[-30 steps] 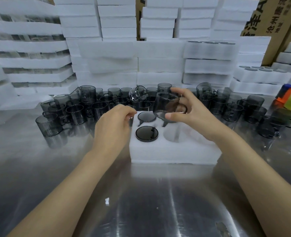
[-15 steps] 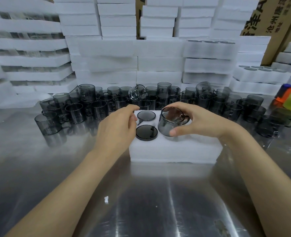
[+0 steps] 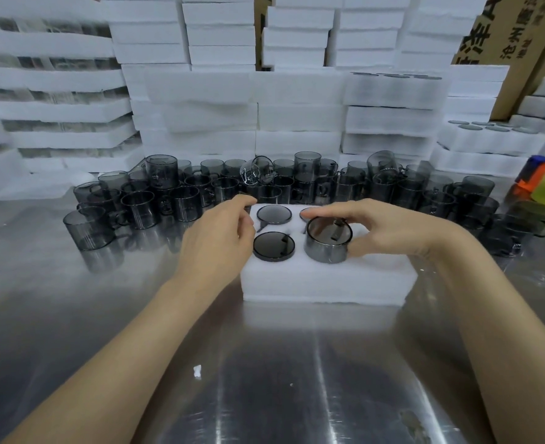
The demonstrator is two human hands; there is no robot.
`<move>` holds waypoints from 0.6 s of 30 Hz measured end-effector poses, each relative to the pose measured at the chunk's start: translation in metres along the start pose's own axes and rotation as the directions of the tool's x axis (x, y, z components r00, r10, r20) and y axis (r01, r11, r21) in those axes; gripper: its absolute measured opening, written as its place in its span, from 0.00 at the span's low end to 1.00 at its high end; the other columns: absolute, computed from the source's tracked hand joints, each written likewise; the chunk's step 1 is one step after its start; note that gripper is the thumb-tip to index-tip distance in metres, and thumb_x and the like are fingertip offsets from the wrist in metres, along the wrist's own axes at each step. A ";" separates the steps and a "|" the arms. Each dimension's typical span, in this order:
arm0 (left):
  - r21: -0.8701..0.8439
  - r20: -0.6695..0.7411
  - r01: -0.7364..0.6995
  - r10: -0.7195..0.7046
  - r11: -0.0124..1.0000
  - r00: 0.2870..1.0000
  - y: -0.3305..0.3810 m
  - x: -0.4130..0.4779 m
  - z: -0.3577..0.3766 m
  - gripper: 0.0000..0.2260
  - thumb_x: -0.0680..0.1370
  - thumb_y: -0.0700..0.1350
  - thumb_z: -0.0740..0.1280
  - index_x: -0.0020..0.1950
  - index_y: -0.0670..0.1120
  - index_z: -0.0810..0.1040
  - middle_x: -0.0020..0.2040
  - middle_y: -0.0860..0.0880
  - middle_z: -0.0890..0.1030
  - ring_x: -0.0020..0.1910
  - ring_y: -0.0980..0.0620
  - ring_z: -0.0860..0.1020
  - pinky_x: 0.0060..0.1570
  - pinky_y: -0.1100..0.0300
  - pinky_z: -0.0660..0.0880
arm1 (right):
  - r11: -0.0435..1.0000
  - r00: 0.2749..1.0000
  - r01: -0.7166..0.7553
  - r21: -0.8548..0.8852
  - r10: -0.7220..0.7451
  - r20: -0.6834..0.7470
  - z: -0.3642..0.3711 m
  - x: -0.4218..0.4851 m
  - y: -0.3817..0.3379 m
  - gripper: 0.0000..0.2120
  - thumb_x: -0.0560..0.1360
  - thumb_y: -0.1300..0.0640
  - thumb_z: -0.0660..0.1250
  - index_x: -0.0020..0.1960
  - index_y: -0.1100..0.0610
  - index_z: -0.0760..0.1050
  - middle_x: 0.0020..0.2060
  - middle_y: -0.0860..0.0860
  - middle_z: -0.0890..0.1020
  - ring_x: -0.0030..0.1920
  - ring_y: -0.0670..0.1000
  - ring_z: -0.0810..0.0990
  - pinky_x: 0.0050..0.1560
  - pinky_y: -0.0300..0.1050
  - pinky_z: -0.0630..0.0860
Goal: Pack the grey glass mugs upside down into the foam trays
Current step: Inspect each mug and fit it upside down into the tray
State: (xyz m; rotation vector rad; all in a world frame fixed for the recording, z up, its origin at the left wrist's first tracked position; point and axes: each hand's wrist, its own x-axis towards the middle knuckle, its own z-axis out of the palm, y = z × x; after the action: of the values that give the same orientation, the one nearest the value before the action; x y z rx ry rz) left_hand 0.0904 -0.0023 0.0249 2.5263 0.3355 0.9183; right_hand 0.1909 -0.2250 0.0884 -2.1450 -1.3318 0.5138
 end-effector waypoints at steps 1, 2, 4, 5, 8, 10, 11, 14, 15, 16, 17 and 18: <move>-0.009 -0.002 0.006 -0.006 1.000 1.000 0.000 0.000 0.001 0.15 0.77 0.45 0.60 0.61 0.59 0.73 0.48 0.58 0.80 0.47 0.51 0.77 0.46 0.50 0.76 | 0.998 1.000 0.000 0.064 0.001 -0.019 0.001 0.003 0.000 0.28 0.69 0.67 0.62 0.67 0.50 0.73 0.61 0.45 0.78 0.65 0.42 0.73 0.68 0.36 0.66; -0.017 -0.008 0.014 -0.014 1.000 1.000 -0.001 0.001 0.001 0.14 0.77 0.45 0.60 0.61 0.59 0.73 0.48 0.59 0.80 0.47 0.51 0.77 0.46 0.50 0.76 | 0.988 0.998 -0.006 0.154 0.015 -0.057 0.002 0.009 0.000 0.25 0.70 0.66 0.61 0.65 0.53 0.75 0.60 0.47 0.78 0.66 0.43 0.73 0.67 0.35 0.66; -0.025 -0.033 0.029 -0.030 0.999 0.999 -0.006 0.002 0.003 0.13 0.78 0.45 0.60 0.60 0.58 0.74 0.49 0.59 0.80 0.47 0.53 0.77 0.46 0.51 0.76 | 0.972 0.984 -0.022 0.233 0.063 -0.168 0.007 0.018 0.003 0.16 0.78 0.63 0.61 0.62 0.52 0.77 0.59 0.44 0.77 0.68 0.43 0.70 0.67 0.33 0.65; -0.015 -0.045 0.031 -0.032 0.999 0.998 -0.011 0.003 0.005 0.13 0.78 0.45 0.60 0.60 0.57 0.75 0.51 0.60 0.79 0.48 0.54 0.77 0.46 0.53 0.75 | 0.992 0.975 0.007 0.125 0.021 -0.223 0.010 0.019 0.002 0.15 0.81 0.61 0.60 0.64 0.50 0.76 0.61 0.42 0.76 0.68 0.40 0.69 0.67 0.30 0.63; 0.072 -0.028 0.012 -0.009 0.997 1.000 -0.028 0.004 0.011 0.15 0.77 0.41 0.60 0.62 0.51 0.75 0.57 0.54 0.76 0.57 0.52 0.74 0.44 0.56 0.69 | 0.947 0.959 0.129 -0.294 -0.194 -0.204 0.024 0.021 0.001 0.17 0.81 0.53 0.59 0.69 0.49 0.72 0.69 0.42 0.72 0.72 0.41 0.63 0.72 0.36 0.57; 0.108 0.037 0.033 -0.037 0.994 0.999 -0.039 0.004 0.017 0.15 0.78 0.40 0.60 0.64 0.48 0.75 0.59 0.50 0.74 0.61 0.50 0.71 0.47 0.54 0.71 | 0.944 0.969 0.123 -0.306 -0.181 -0.170 0.029 0.022 0.001 0.23 0.79 0.44 0.54 0.71 0.48 0.68 0.72 0.41 0.66 0.75 0.42 0.58 0.75 0.42 0.53; 0.113 0.075 0.058 -0.067 0.992 0.995 -0.043 0.005 0.019 0.15 0.78 0.40 0.60 0.64 0.47 0.75 0.60 0.49 0.74 0.61 0.49 0.71 0.49 0.53 0.72 | 0.951 0.975 0.101 -0.292 -0.153 -0.164 0.029 0.021 0.002 0.26 0.77 0.41 0.52 0.73 0.46 0.66 0.74 0.39 0.63 0.76 0.42 0.54 0.76 0.44 0.50; 0.102 0.124 0.108 -0.121 0.989 0.985 -0.047 0.008 0.026 0.15 0.78 0.40 0.60 0.64 0.46 0.75 0.60 0.47 0.73 0.60 0.47 0.73 0.52 0.52 0.73 | 0.939 0.995 -0.043 -0.342 0.011 -0.098 0.030 0.021 0.005 0.27 0.79 0.39 0.48 0.77 0.40 0.52 0.76 0.37 0.50 0.77 0.42 0.44 0.77 0.49 0.43; 0.098 0.123 0.102 -0.114 0.990 0.986 -0.047 0.009 0.027 0.15 0.78 0.40 0.60 0.64 0.46 0.75 0.60 0.47 0.73 0.60 0.47 0.74 0.51 0.53 0.72 | 0.914 0.995 -0.090 -0.396 0.070 -0.066 0.032 0.021 0.007 0.26 0.80 0.38 0.47 0.77 0.39 0.47 0.77 0.37 0.46 0.77 0.42 0.41 0.77 0.49 0.40; 0.101 0.122 0.090 -0.102 0.991 0.987 -0.047 0.010 0.029 0.15 0.79 0.40 0.59 0.64 0.45 0.75 0.60 0.47 0.73 0.59 0.46 0.74 0.51 0.53 0.72 | 0.880 0.992 -0.124 -0.458 0.117 -0.045 0.034 0.022 0.008 0.26 0.80 0.38 0.45 0.76 0.38 0.44 0.76 0.37 0.43 0.77 0.43 0.39 0.76 0.50 0.38; 0.111 0.122 0.077 -0.091 0.991 0.988 -0.046 0.012 0.030 0.14 0.79 0.40 0.59 0.64 0.45 0.75 0.61 0.46 0.73 0.59 0.46 0.73 0.50 0.53 0.72 | 0.850 0.988 -0.148 -0.506 0.151 -0.035 0.036 0.023 0.008 0.26 0.79 0.38 0.43 0.76 0.37 0.42 0.76 0.37 0.41 0.76 0.44 0.37 0.76 0.50 0.37; 0.124 0.120 0.068 -0.083 0.990 0.989 -0.045 0.013 0.031 0.14 0.79 0.41 0.59 0.64 0.44 0.74 0.62 0.46 0.72 0.58 0.45 0.73 0.50 0.52 0.73 | 0.829 0.985 -0.163 -0.535 0.171 -0.036 0.038 0.025 0.008 0.26 0.79 0.37 0.42 0.76 0.36 0.40 0.76 0.37 0.39 0.76 0.44 0.36 0.76 0.50 0.36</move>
State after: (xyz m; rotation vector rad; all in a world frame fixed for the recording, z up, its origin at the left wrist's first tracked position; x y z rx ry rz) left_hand 0.1174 0.0321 -0.0101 2.6450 0.4565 0.7269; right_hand 0.1855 -0.1959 0.0534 -2.7379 -1.4244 0.2291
